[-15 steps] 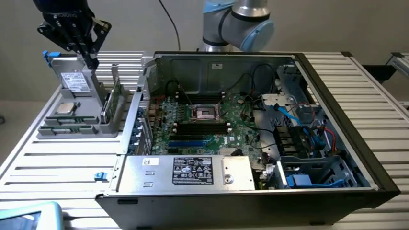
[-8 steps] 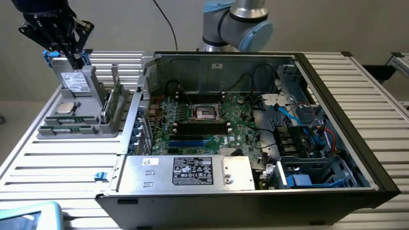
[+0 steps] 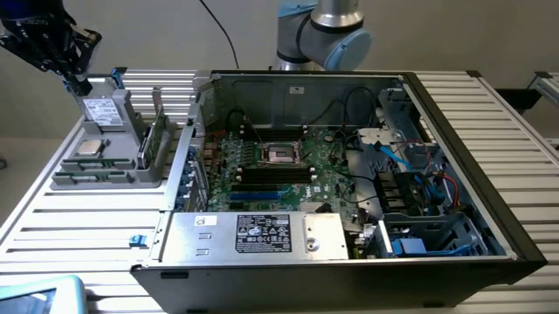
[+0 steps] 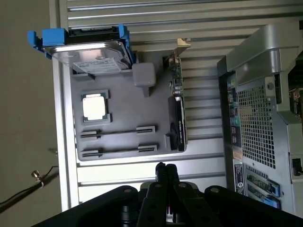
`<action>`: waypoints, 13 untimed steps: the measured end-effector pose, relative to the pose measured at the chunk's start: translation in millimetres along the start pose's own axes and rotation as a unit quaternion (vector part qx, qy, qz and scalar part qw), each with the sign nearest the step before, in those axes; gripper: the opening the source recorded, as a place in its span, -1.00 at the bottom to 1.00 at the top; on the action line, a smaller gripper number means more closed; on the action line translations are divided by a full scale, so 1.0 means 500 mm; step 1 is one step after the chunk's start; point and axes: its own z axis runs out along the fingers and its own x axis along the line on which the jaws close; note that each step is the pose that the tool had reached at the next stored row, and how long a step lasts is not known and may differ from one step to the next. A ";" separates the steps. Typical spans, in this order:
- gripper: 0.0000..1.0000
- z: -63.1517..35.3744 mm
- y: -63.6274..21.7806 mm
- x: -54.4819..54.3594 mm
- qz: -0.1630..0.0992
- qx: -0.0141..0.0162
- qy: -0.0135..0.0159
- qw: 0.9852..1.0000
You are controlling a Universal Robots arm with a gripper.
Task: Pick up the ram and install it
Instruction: 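Reach for the ram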
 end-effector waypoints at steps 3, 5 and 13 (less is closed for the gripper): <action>-0.78 0.004 -0.002 0.027 0.000 0.000 0.000 1.000; -0.78 0.008 -0.002 0.046 0.000 0.000 0.000 1.000; -0.78 0.020 0.026 0.105 0.000 0.005 0.000 1.000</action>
